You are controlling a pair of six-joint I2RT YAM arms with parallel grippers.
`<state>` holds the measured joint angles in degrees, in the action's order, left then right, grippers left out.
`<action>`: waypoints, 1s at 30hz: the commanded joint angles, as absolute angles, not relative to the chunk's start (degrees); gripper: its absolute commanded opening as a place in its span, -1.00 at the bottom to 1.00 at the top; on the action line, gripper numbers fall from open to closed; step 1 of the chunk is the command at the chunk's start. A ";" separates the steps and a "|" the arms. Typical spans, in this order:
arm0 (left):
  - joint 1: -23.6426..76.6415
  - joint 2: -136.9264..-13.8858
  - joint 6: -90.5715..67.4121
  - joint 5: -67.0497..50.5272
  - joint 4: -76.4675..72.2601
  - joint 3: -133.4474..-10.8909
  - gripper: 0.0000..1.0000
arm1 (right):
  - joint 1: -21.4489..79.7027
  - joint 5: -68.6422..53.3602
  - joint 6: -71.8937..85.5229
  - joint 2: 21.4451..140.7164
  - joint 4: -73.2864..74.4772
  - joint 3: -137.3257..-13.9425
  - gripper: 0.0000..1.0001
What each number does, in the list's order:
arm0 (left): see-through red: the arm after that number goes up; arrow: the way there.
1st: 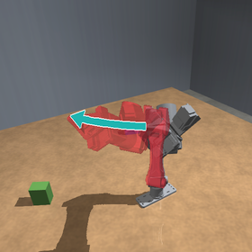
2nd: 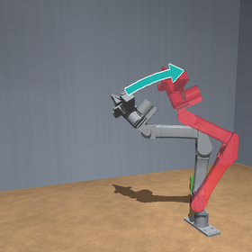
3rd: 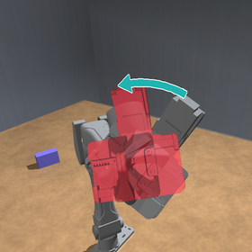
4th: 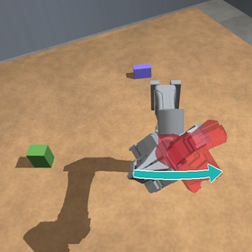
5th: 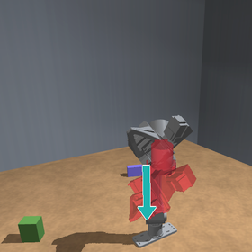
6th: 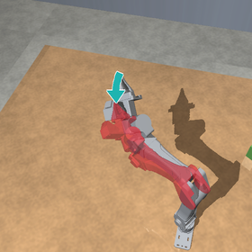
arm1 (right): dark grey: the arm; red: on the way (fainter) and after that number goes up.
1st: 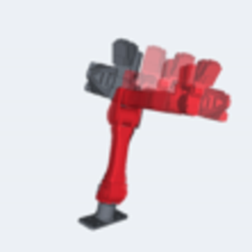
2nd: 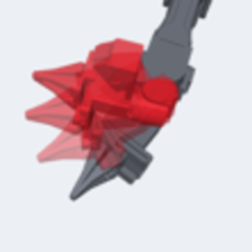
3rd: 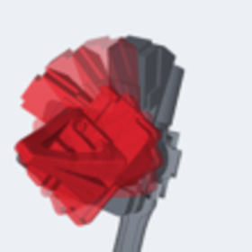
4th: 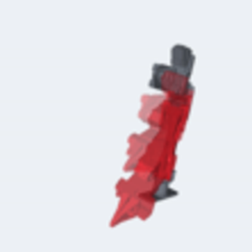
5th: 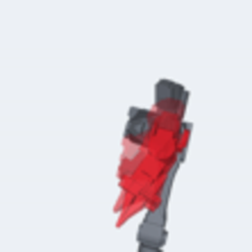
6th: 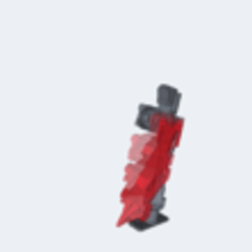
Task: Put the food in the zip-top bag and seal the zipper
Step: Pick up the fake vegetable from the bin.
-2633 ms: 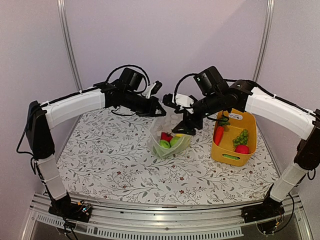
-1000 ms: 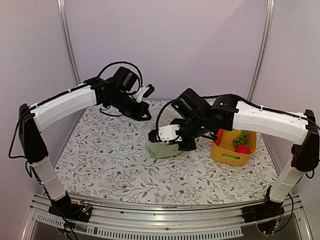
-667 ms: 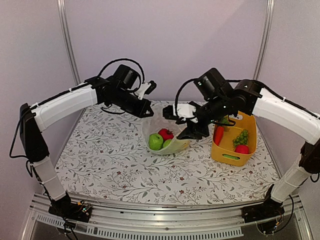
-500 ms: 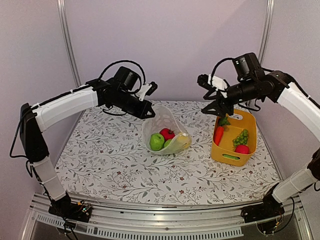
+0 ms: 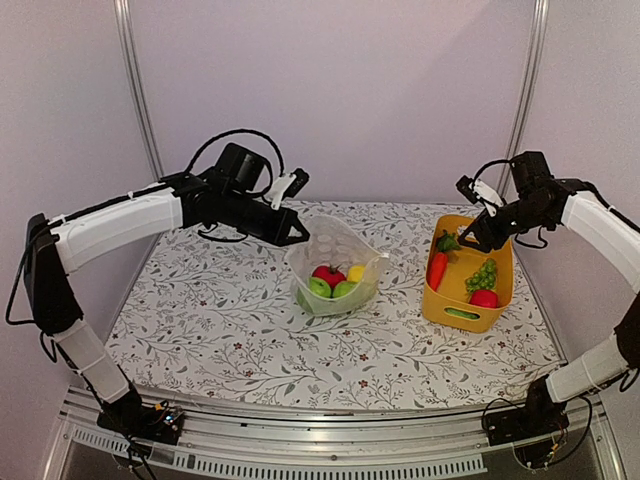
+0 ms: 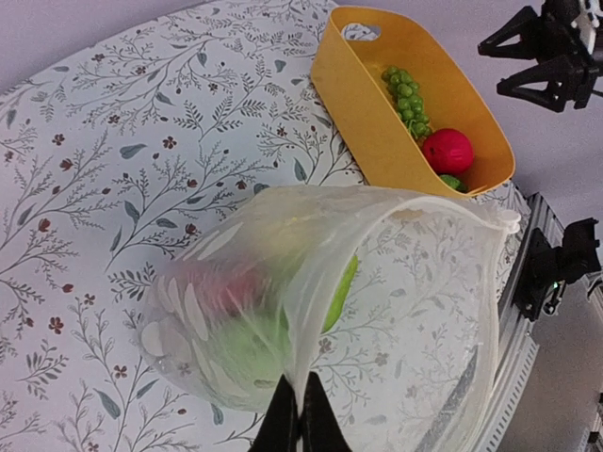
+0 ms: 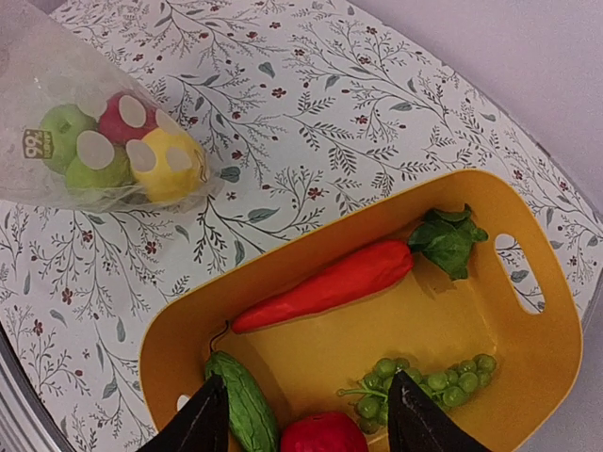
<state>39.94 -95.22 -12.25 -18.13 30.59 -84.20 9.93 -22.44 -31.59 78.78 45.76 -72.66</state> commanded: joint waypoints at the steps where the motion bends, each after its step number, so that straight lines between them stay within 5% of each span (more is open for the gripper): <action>1: 39.61 -94.35 -13.11 -20.30 27.34 -82.39 -1.00 | 9.53 -15.03 -25.49 79.32 41.04 -69.92 0.13; 13: 37.82 -94.26 -13.16 -20.58 26.18 -81.45 -1.00 | 8.22 -3.24 -22.74 90.66 36.36 -69.27 0.12; 30: 36.63 -93.11 -13.85 -22.23 24.30 -79.81 -1.00 | 6.90 -1.30 -25.63 87.77 44.69 -66.68 0.22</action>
